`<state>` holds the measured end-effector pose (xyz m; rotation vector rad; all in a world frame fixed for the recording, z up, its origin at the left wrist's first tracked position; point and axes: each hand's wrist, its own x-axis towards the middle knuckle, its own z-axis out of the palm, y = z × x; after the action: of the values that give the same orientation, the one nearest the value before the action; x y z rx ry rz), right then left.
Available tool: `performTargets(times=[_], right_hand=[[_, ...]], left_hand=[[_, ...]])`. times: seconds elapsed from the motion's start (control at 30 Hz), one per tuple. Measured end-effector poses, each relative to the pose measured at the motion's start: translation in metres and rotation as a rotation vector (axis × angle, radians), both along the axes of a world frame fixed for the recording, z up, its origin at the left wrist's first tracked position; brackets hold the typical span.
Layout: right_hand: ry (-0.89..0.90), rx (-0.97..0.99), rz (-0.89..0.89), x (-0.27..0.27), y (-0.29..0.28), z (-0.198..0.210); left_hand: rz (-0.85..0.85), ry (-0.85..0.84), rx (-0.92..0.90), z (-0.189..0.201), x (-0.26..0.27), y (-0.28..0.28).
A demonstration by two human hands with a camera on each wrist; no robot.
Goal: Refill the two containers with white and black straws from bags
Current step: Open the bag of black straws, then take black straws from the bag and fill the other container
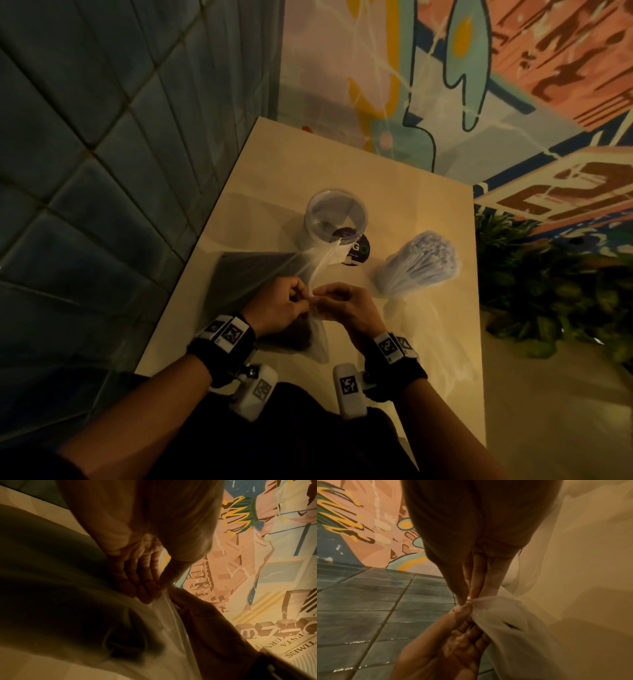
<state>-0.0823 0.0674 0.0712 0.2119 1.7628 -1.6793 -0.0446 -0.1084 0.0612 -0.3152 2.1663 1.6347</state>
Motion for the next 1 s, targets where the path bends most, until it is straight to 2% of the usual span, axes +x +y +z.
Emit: performTargets(times=[0.13,0.3,0.37,0.43,0.53,0.6,0.67,0.73,0.77,0.83,0.9,1.0], right_hand=[[0.109,0.141,0.031,-0.007,-0.001,0.003],[0.381,0.601,0.087,-0.008,0.026,-0.006],[0.418,0.723,0.18,-0.006,0.03,-0.013],[0.44,0.801,0.276,-0.001,0.024,-0.019],[0.461,0.733,0.336,0.007,0.007,-0.025],[0.387,0.669,0.365,0.011,-0.002,-0.035],[0.306,0.714,0.445,0.016,-0.006,-0.053],[0.226,0.747,0.477,0.021,-0.006,-0.072],[0.173,0.727,0.458,0.024,-0.005,-0.078],[0.15,0.686,0.412,0.025,-0.002,-0.088],[0.157,0.691,0.396,0.025,-0.004,-0.096],[0.182,0.722,0.442,0.025,-0.011,-0.098]], left_hand=[[0.069,0.01,-0.021,0.009,-0.001,0.001],[0.257,0.137,-0.101,0.034,0.006,-0.032],[0.225,0.168,-0.114,0.044,0.011,-0.031],[0.159,0.13,-0.1,0.045,0.017,-0.019],[0.064,0.066,0.004,0.036,0.019,0.001],[-0.041,0.017,0.042,0.027,0.019,0.008],[-0.108,0.011,0.012,0.013,0.019,0.007],[-0.099,0.072,-0.093,-0.007,0.015,-0.007],[-0.121,0.101,-0.209,-0.018,0.012,-0.018],[-0.299,0.112,-0.522,-0.038,0.003,-0.04],[-0.523,0.037,-0.753,-0.059,-0.003,-0.057],[-0.672,-0.028,-0.857,-0.088,-0.005,-0.065]])
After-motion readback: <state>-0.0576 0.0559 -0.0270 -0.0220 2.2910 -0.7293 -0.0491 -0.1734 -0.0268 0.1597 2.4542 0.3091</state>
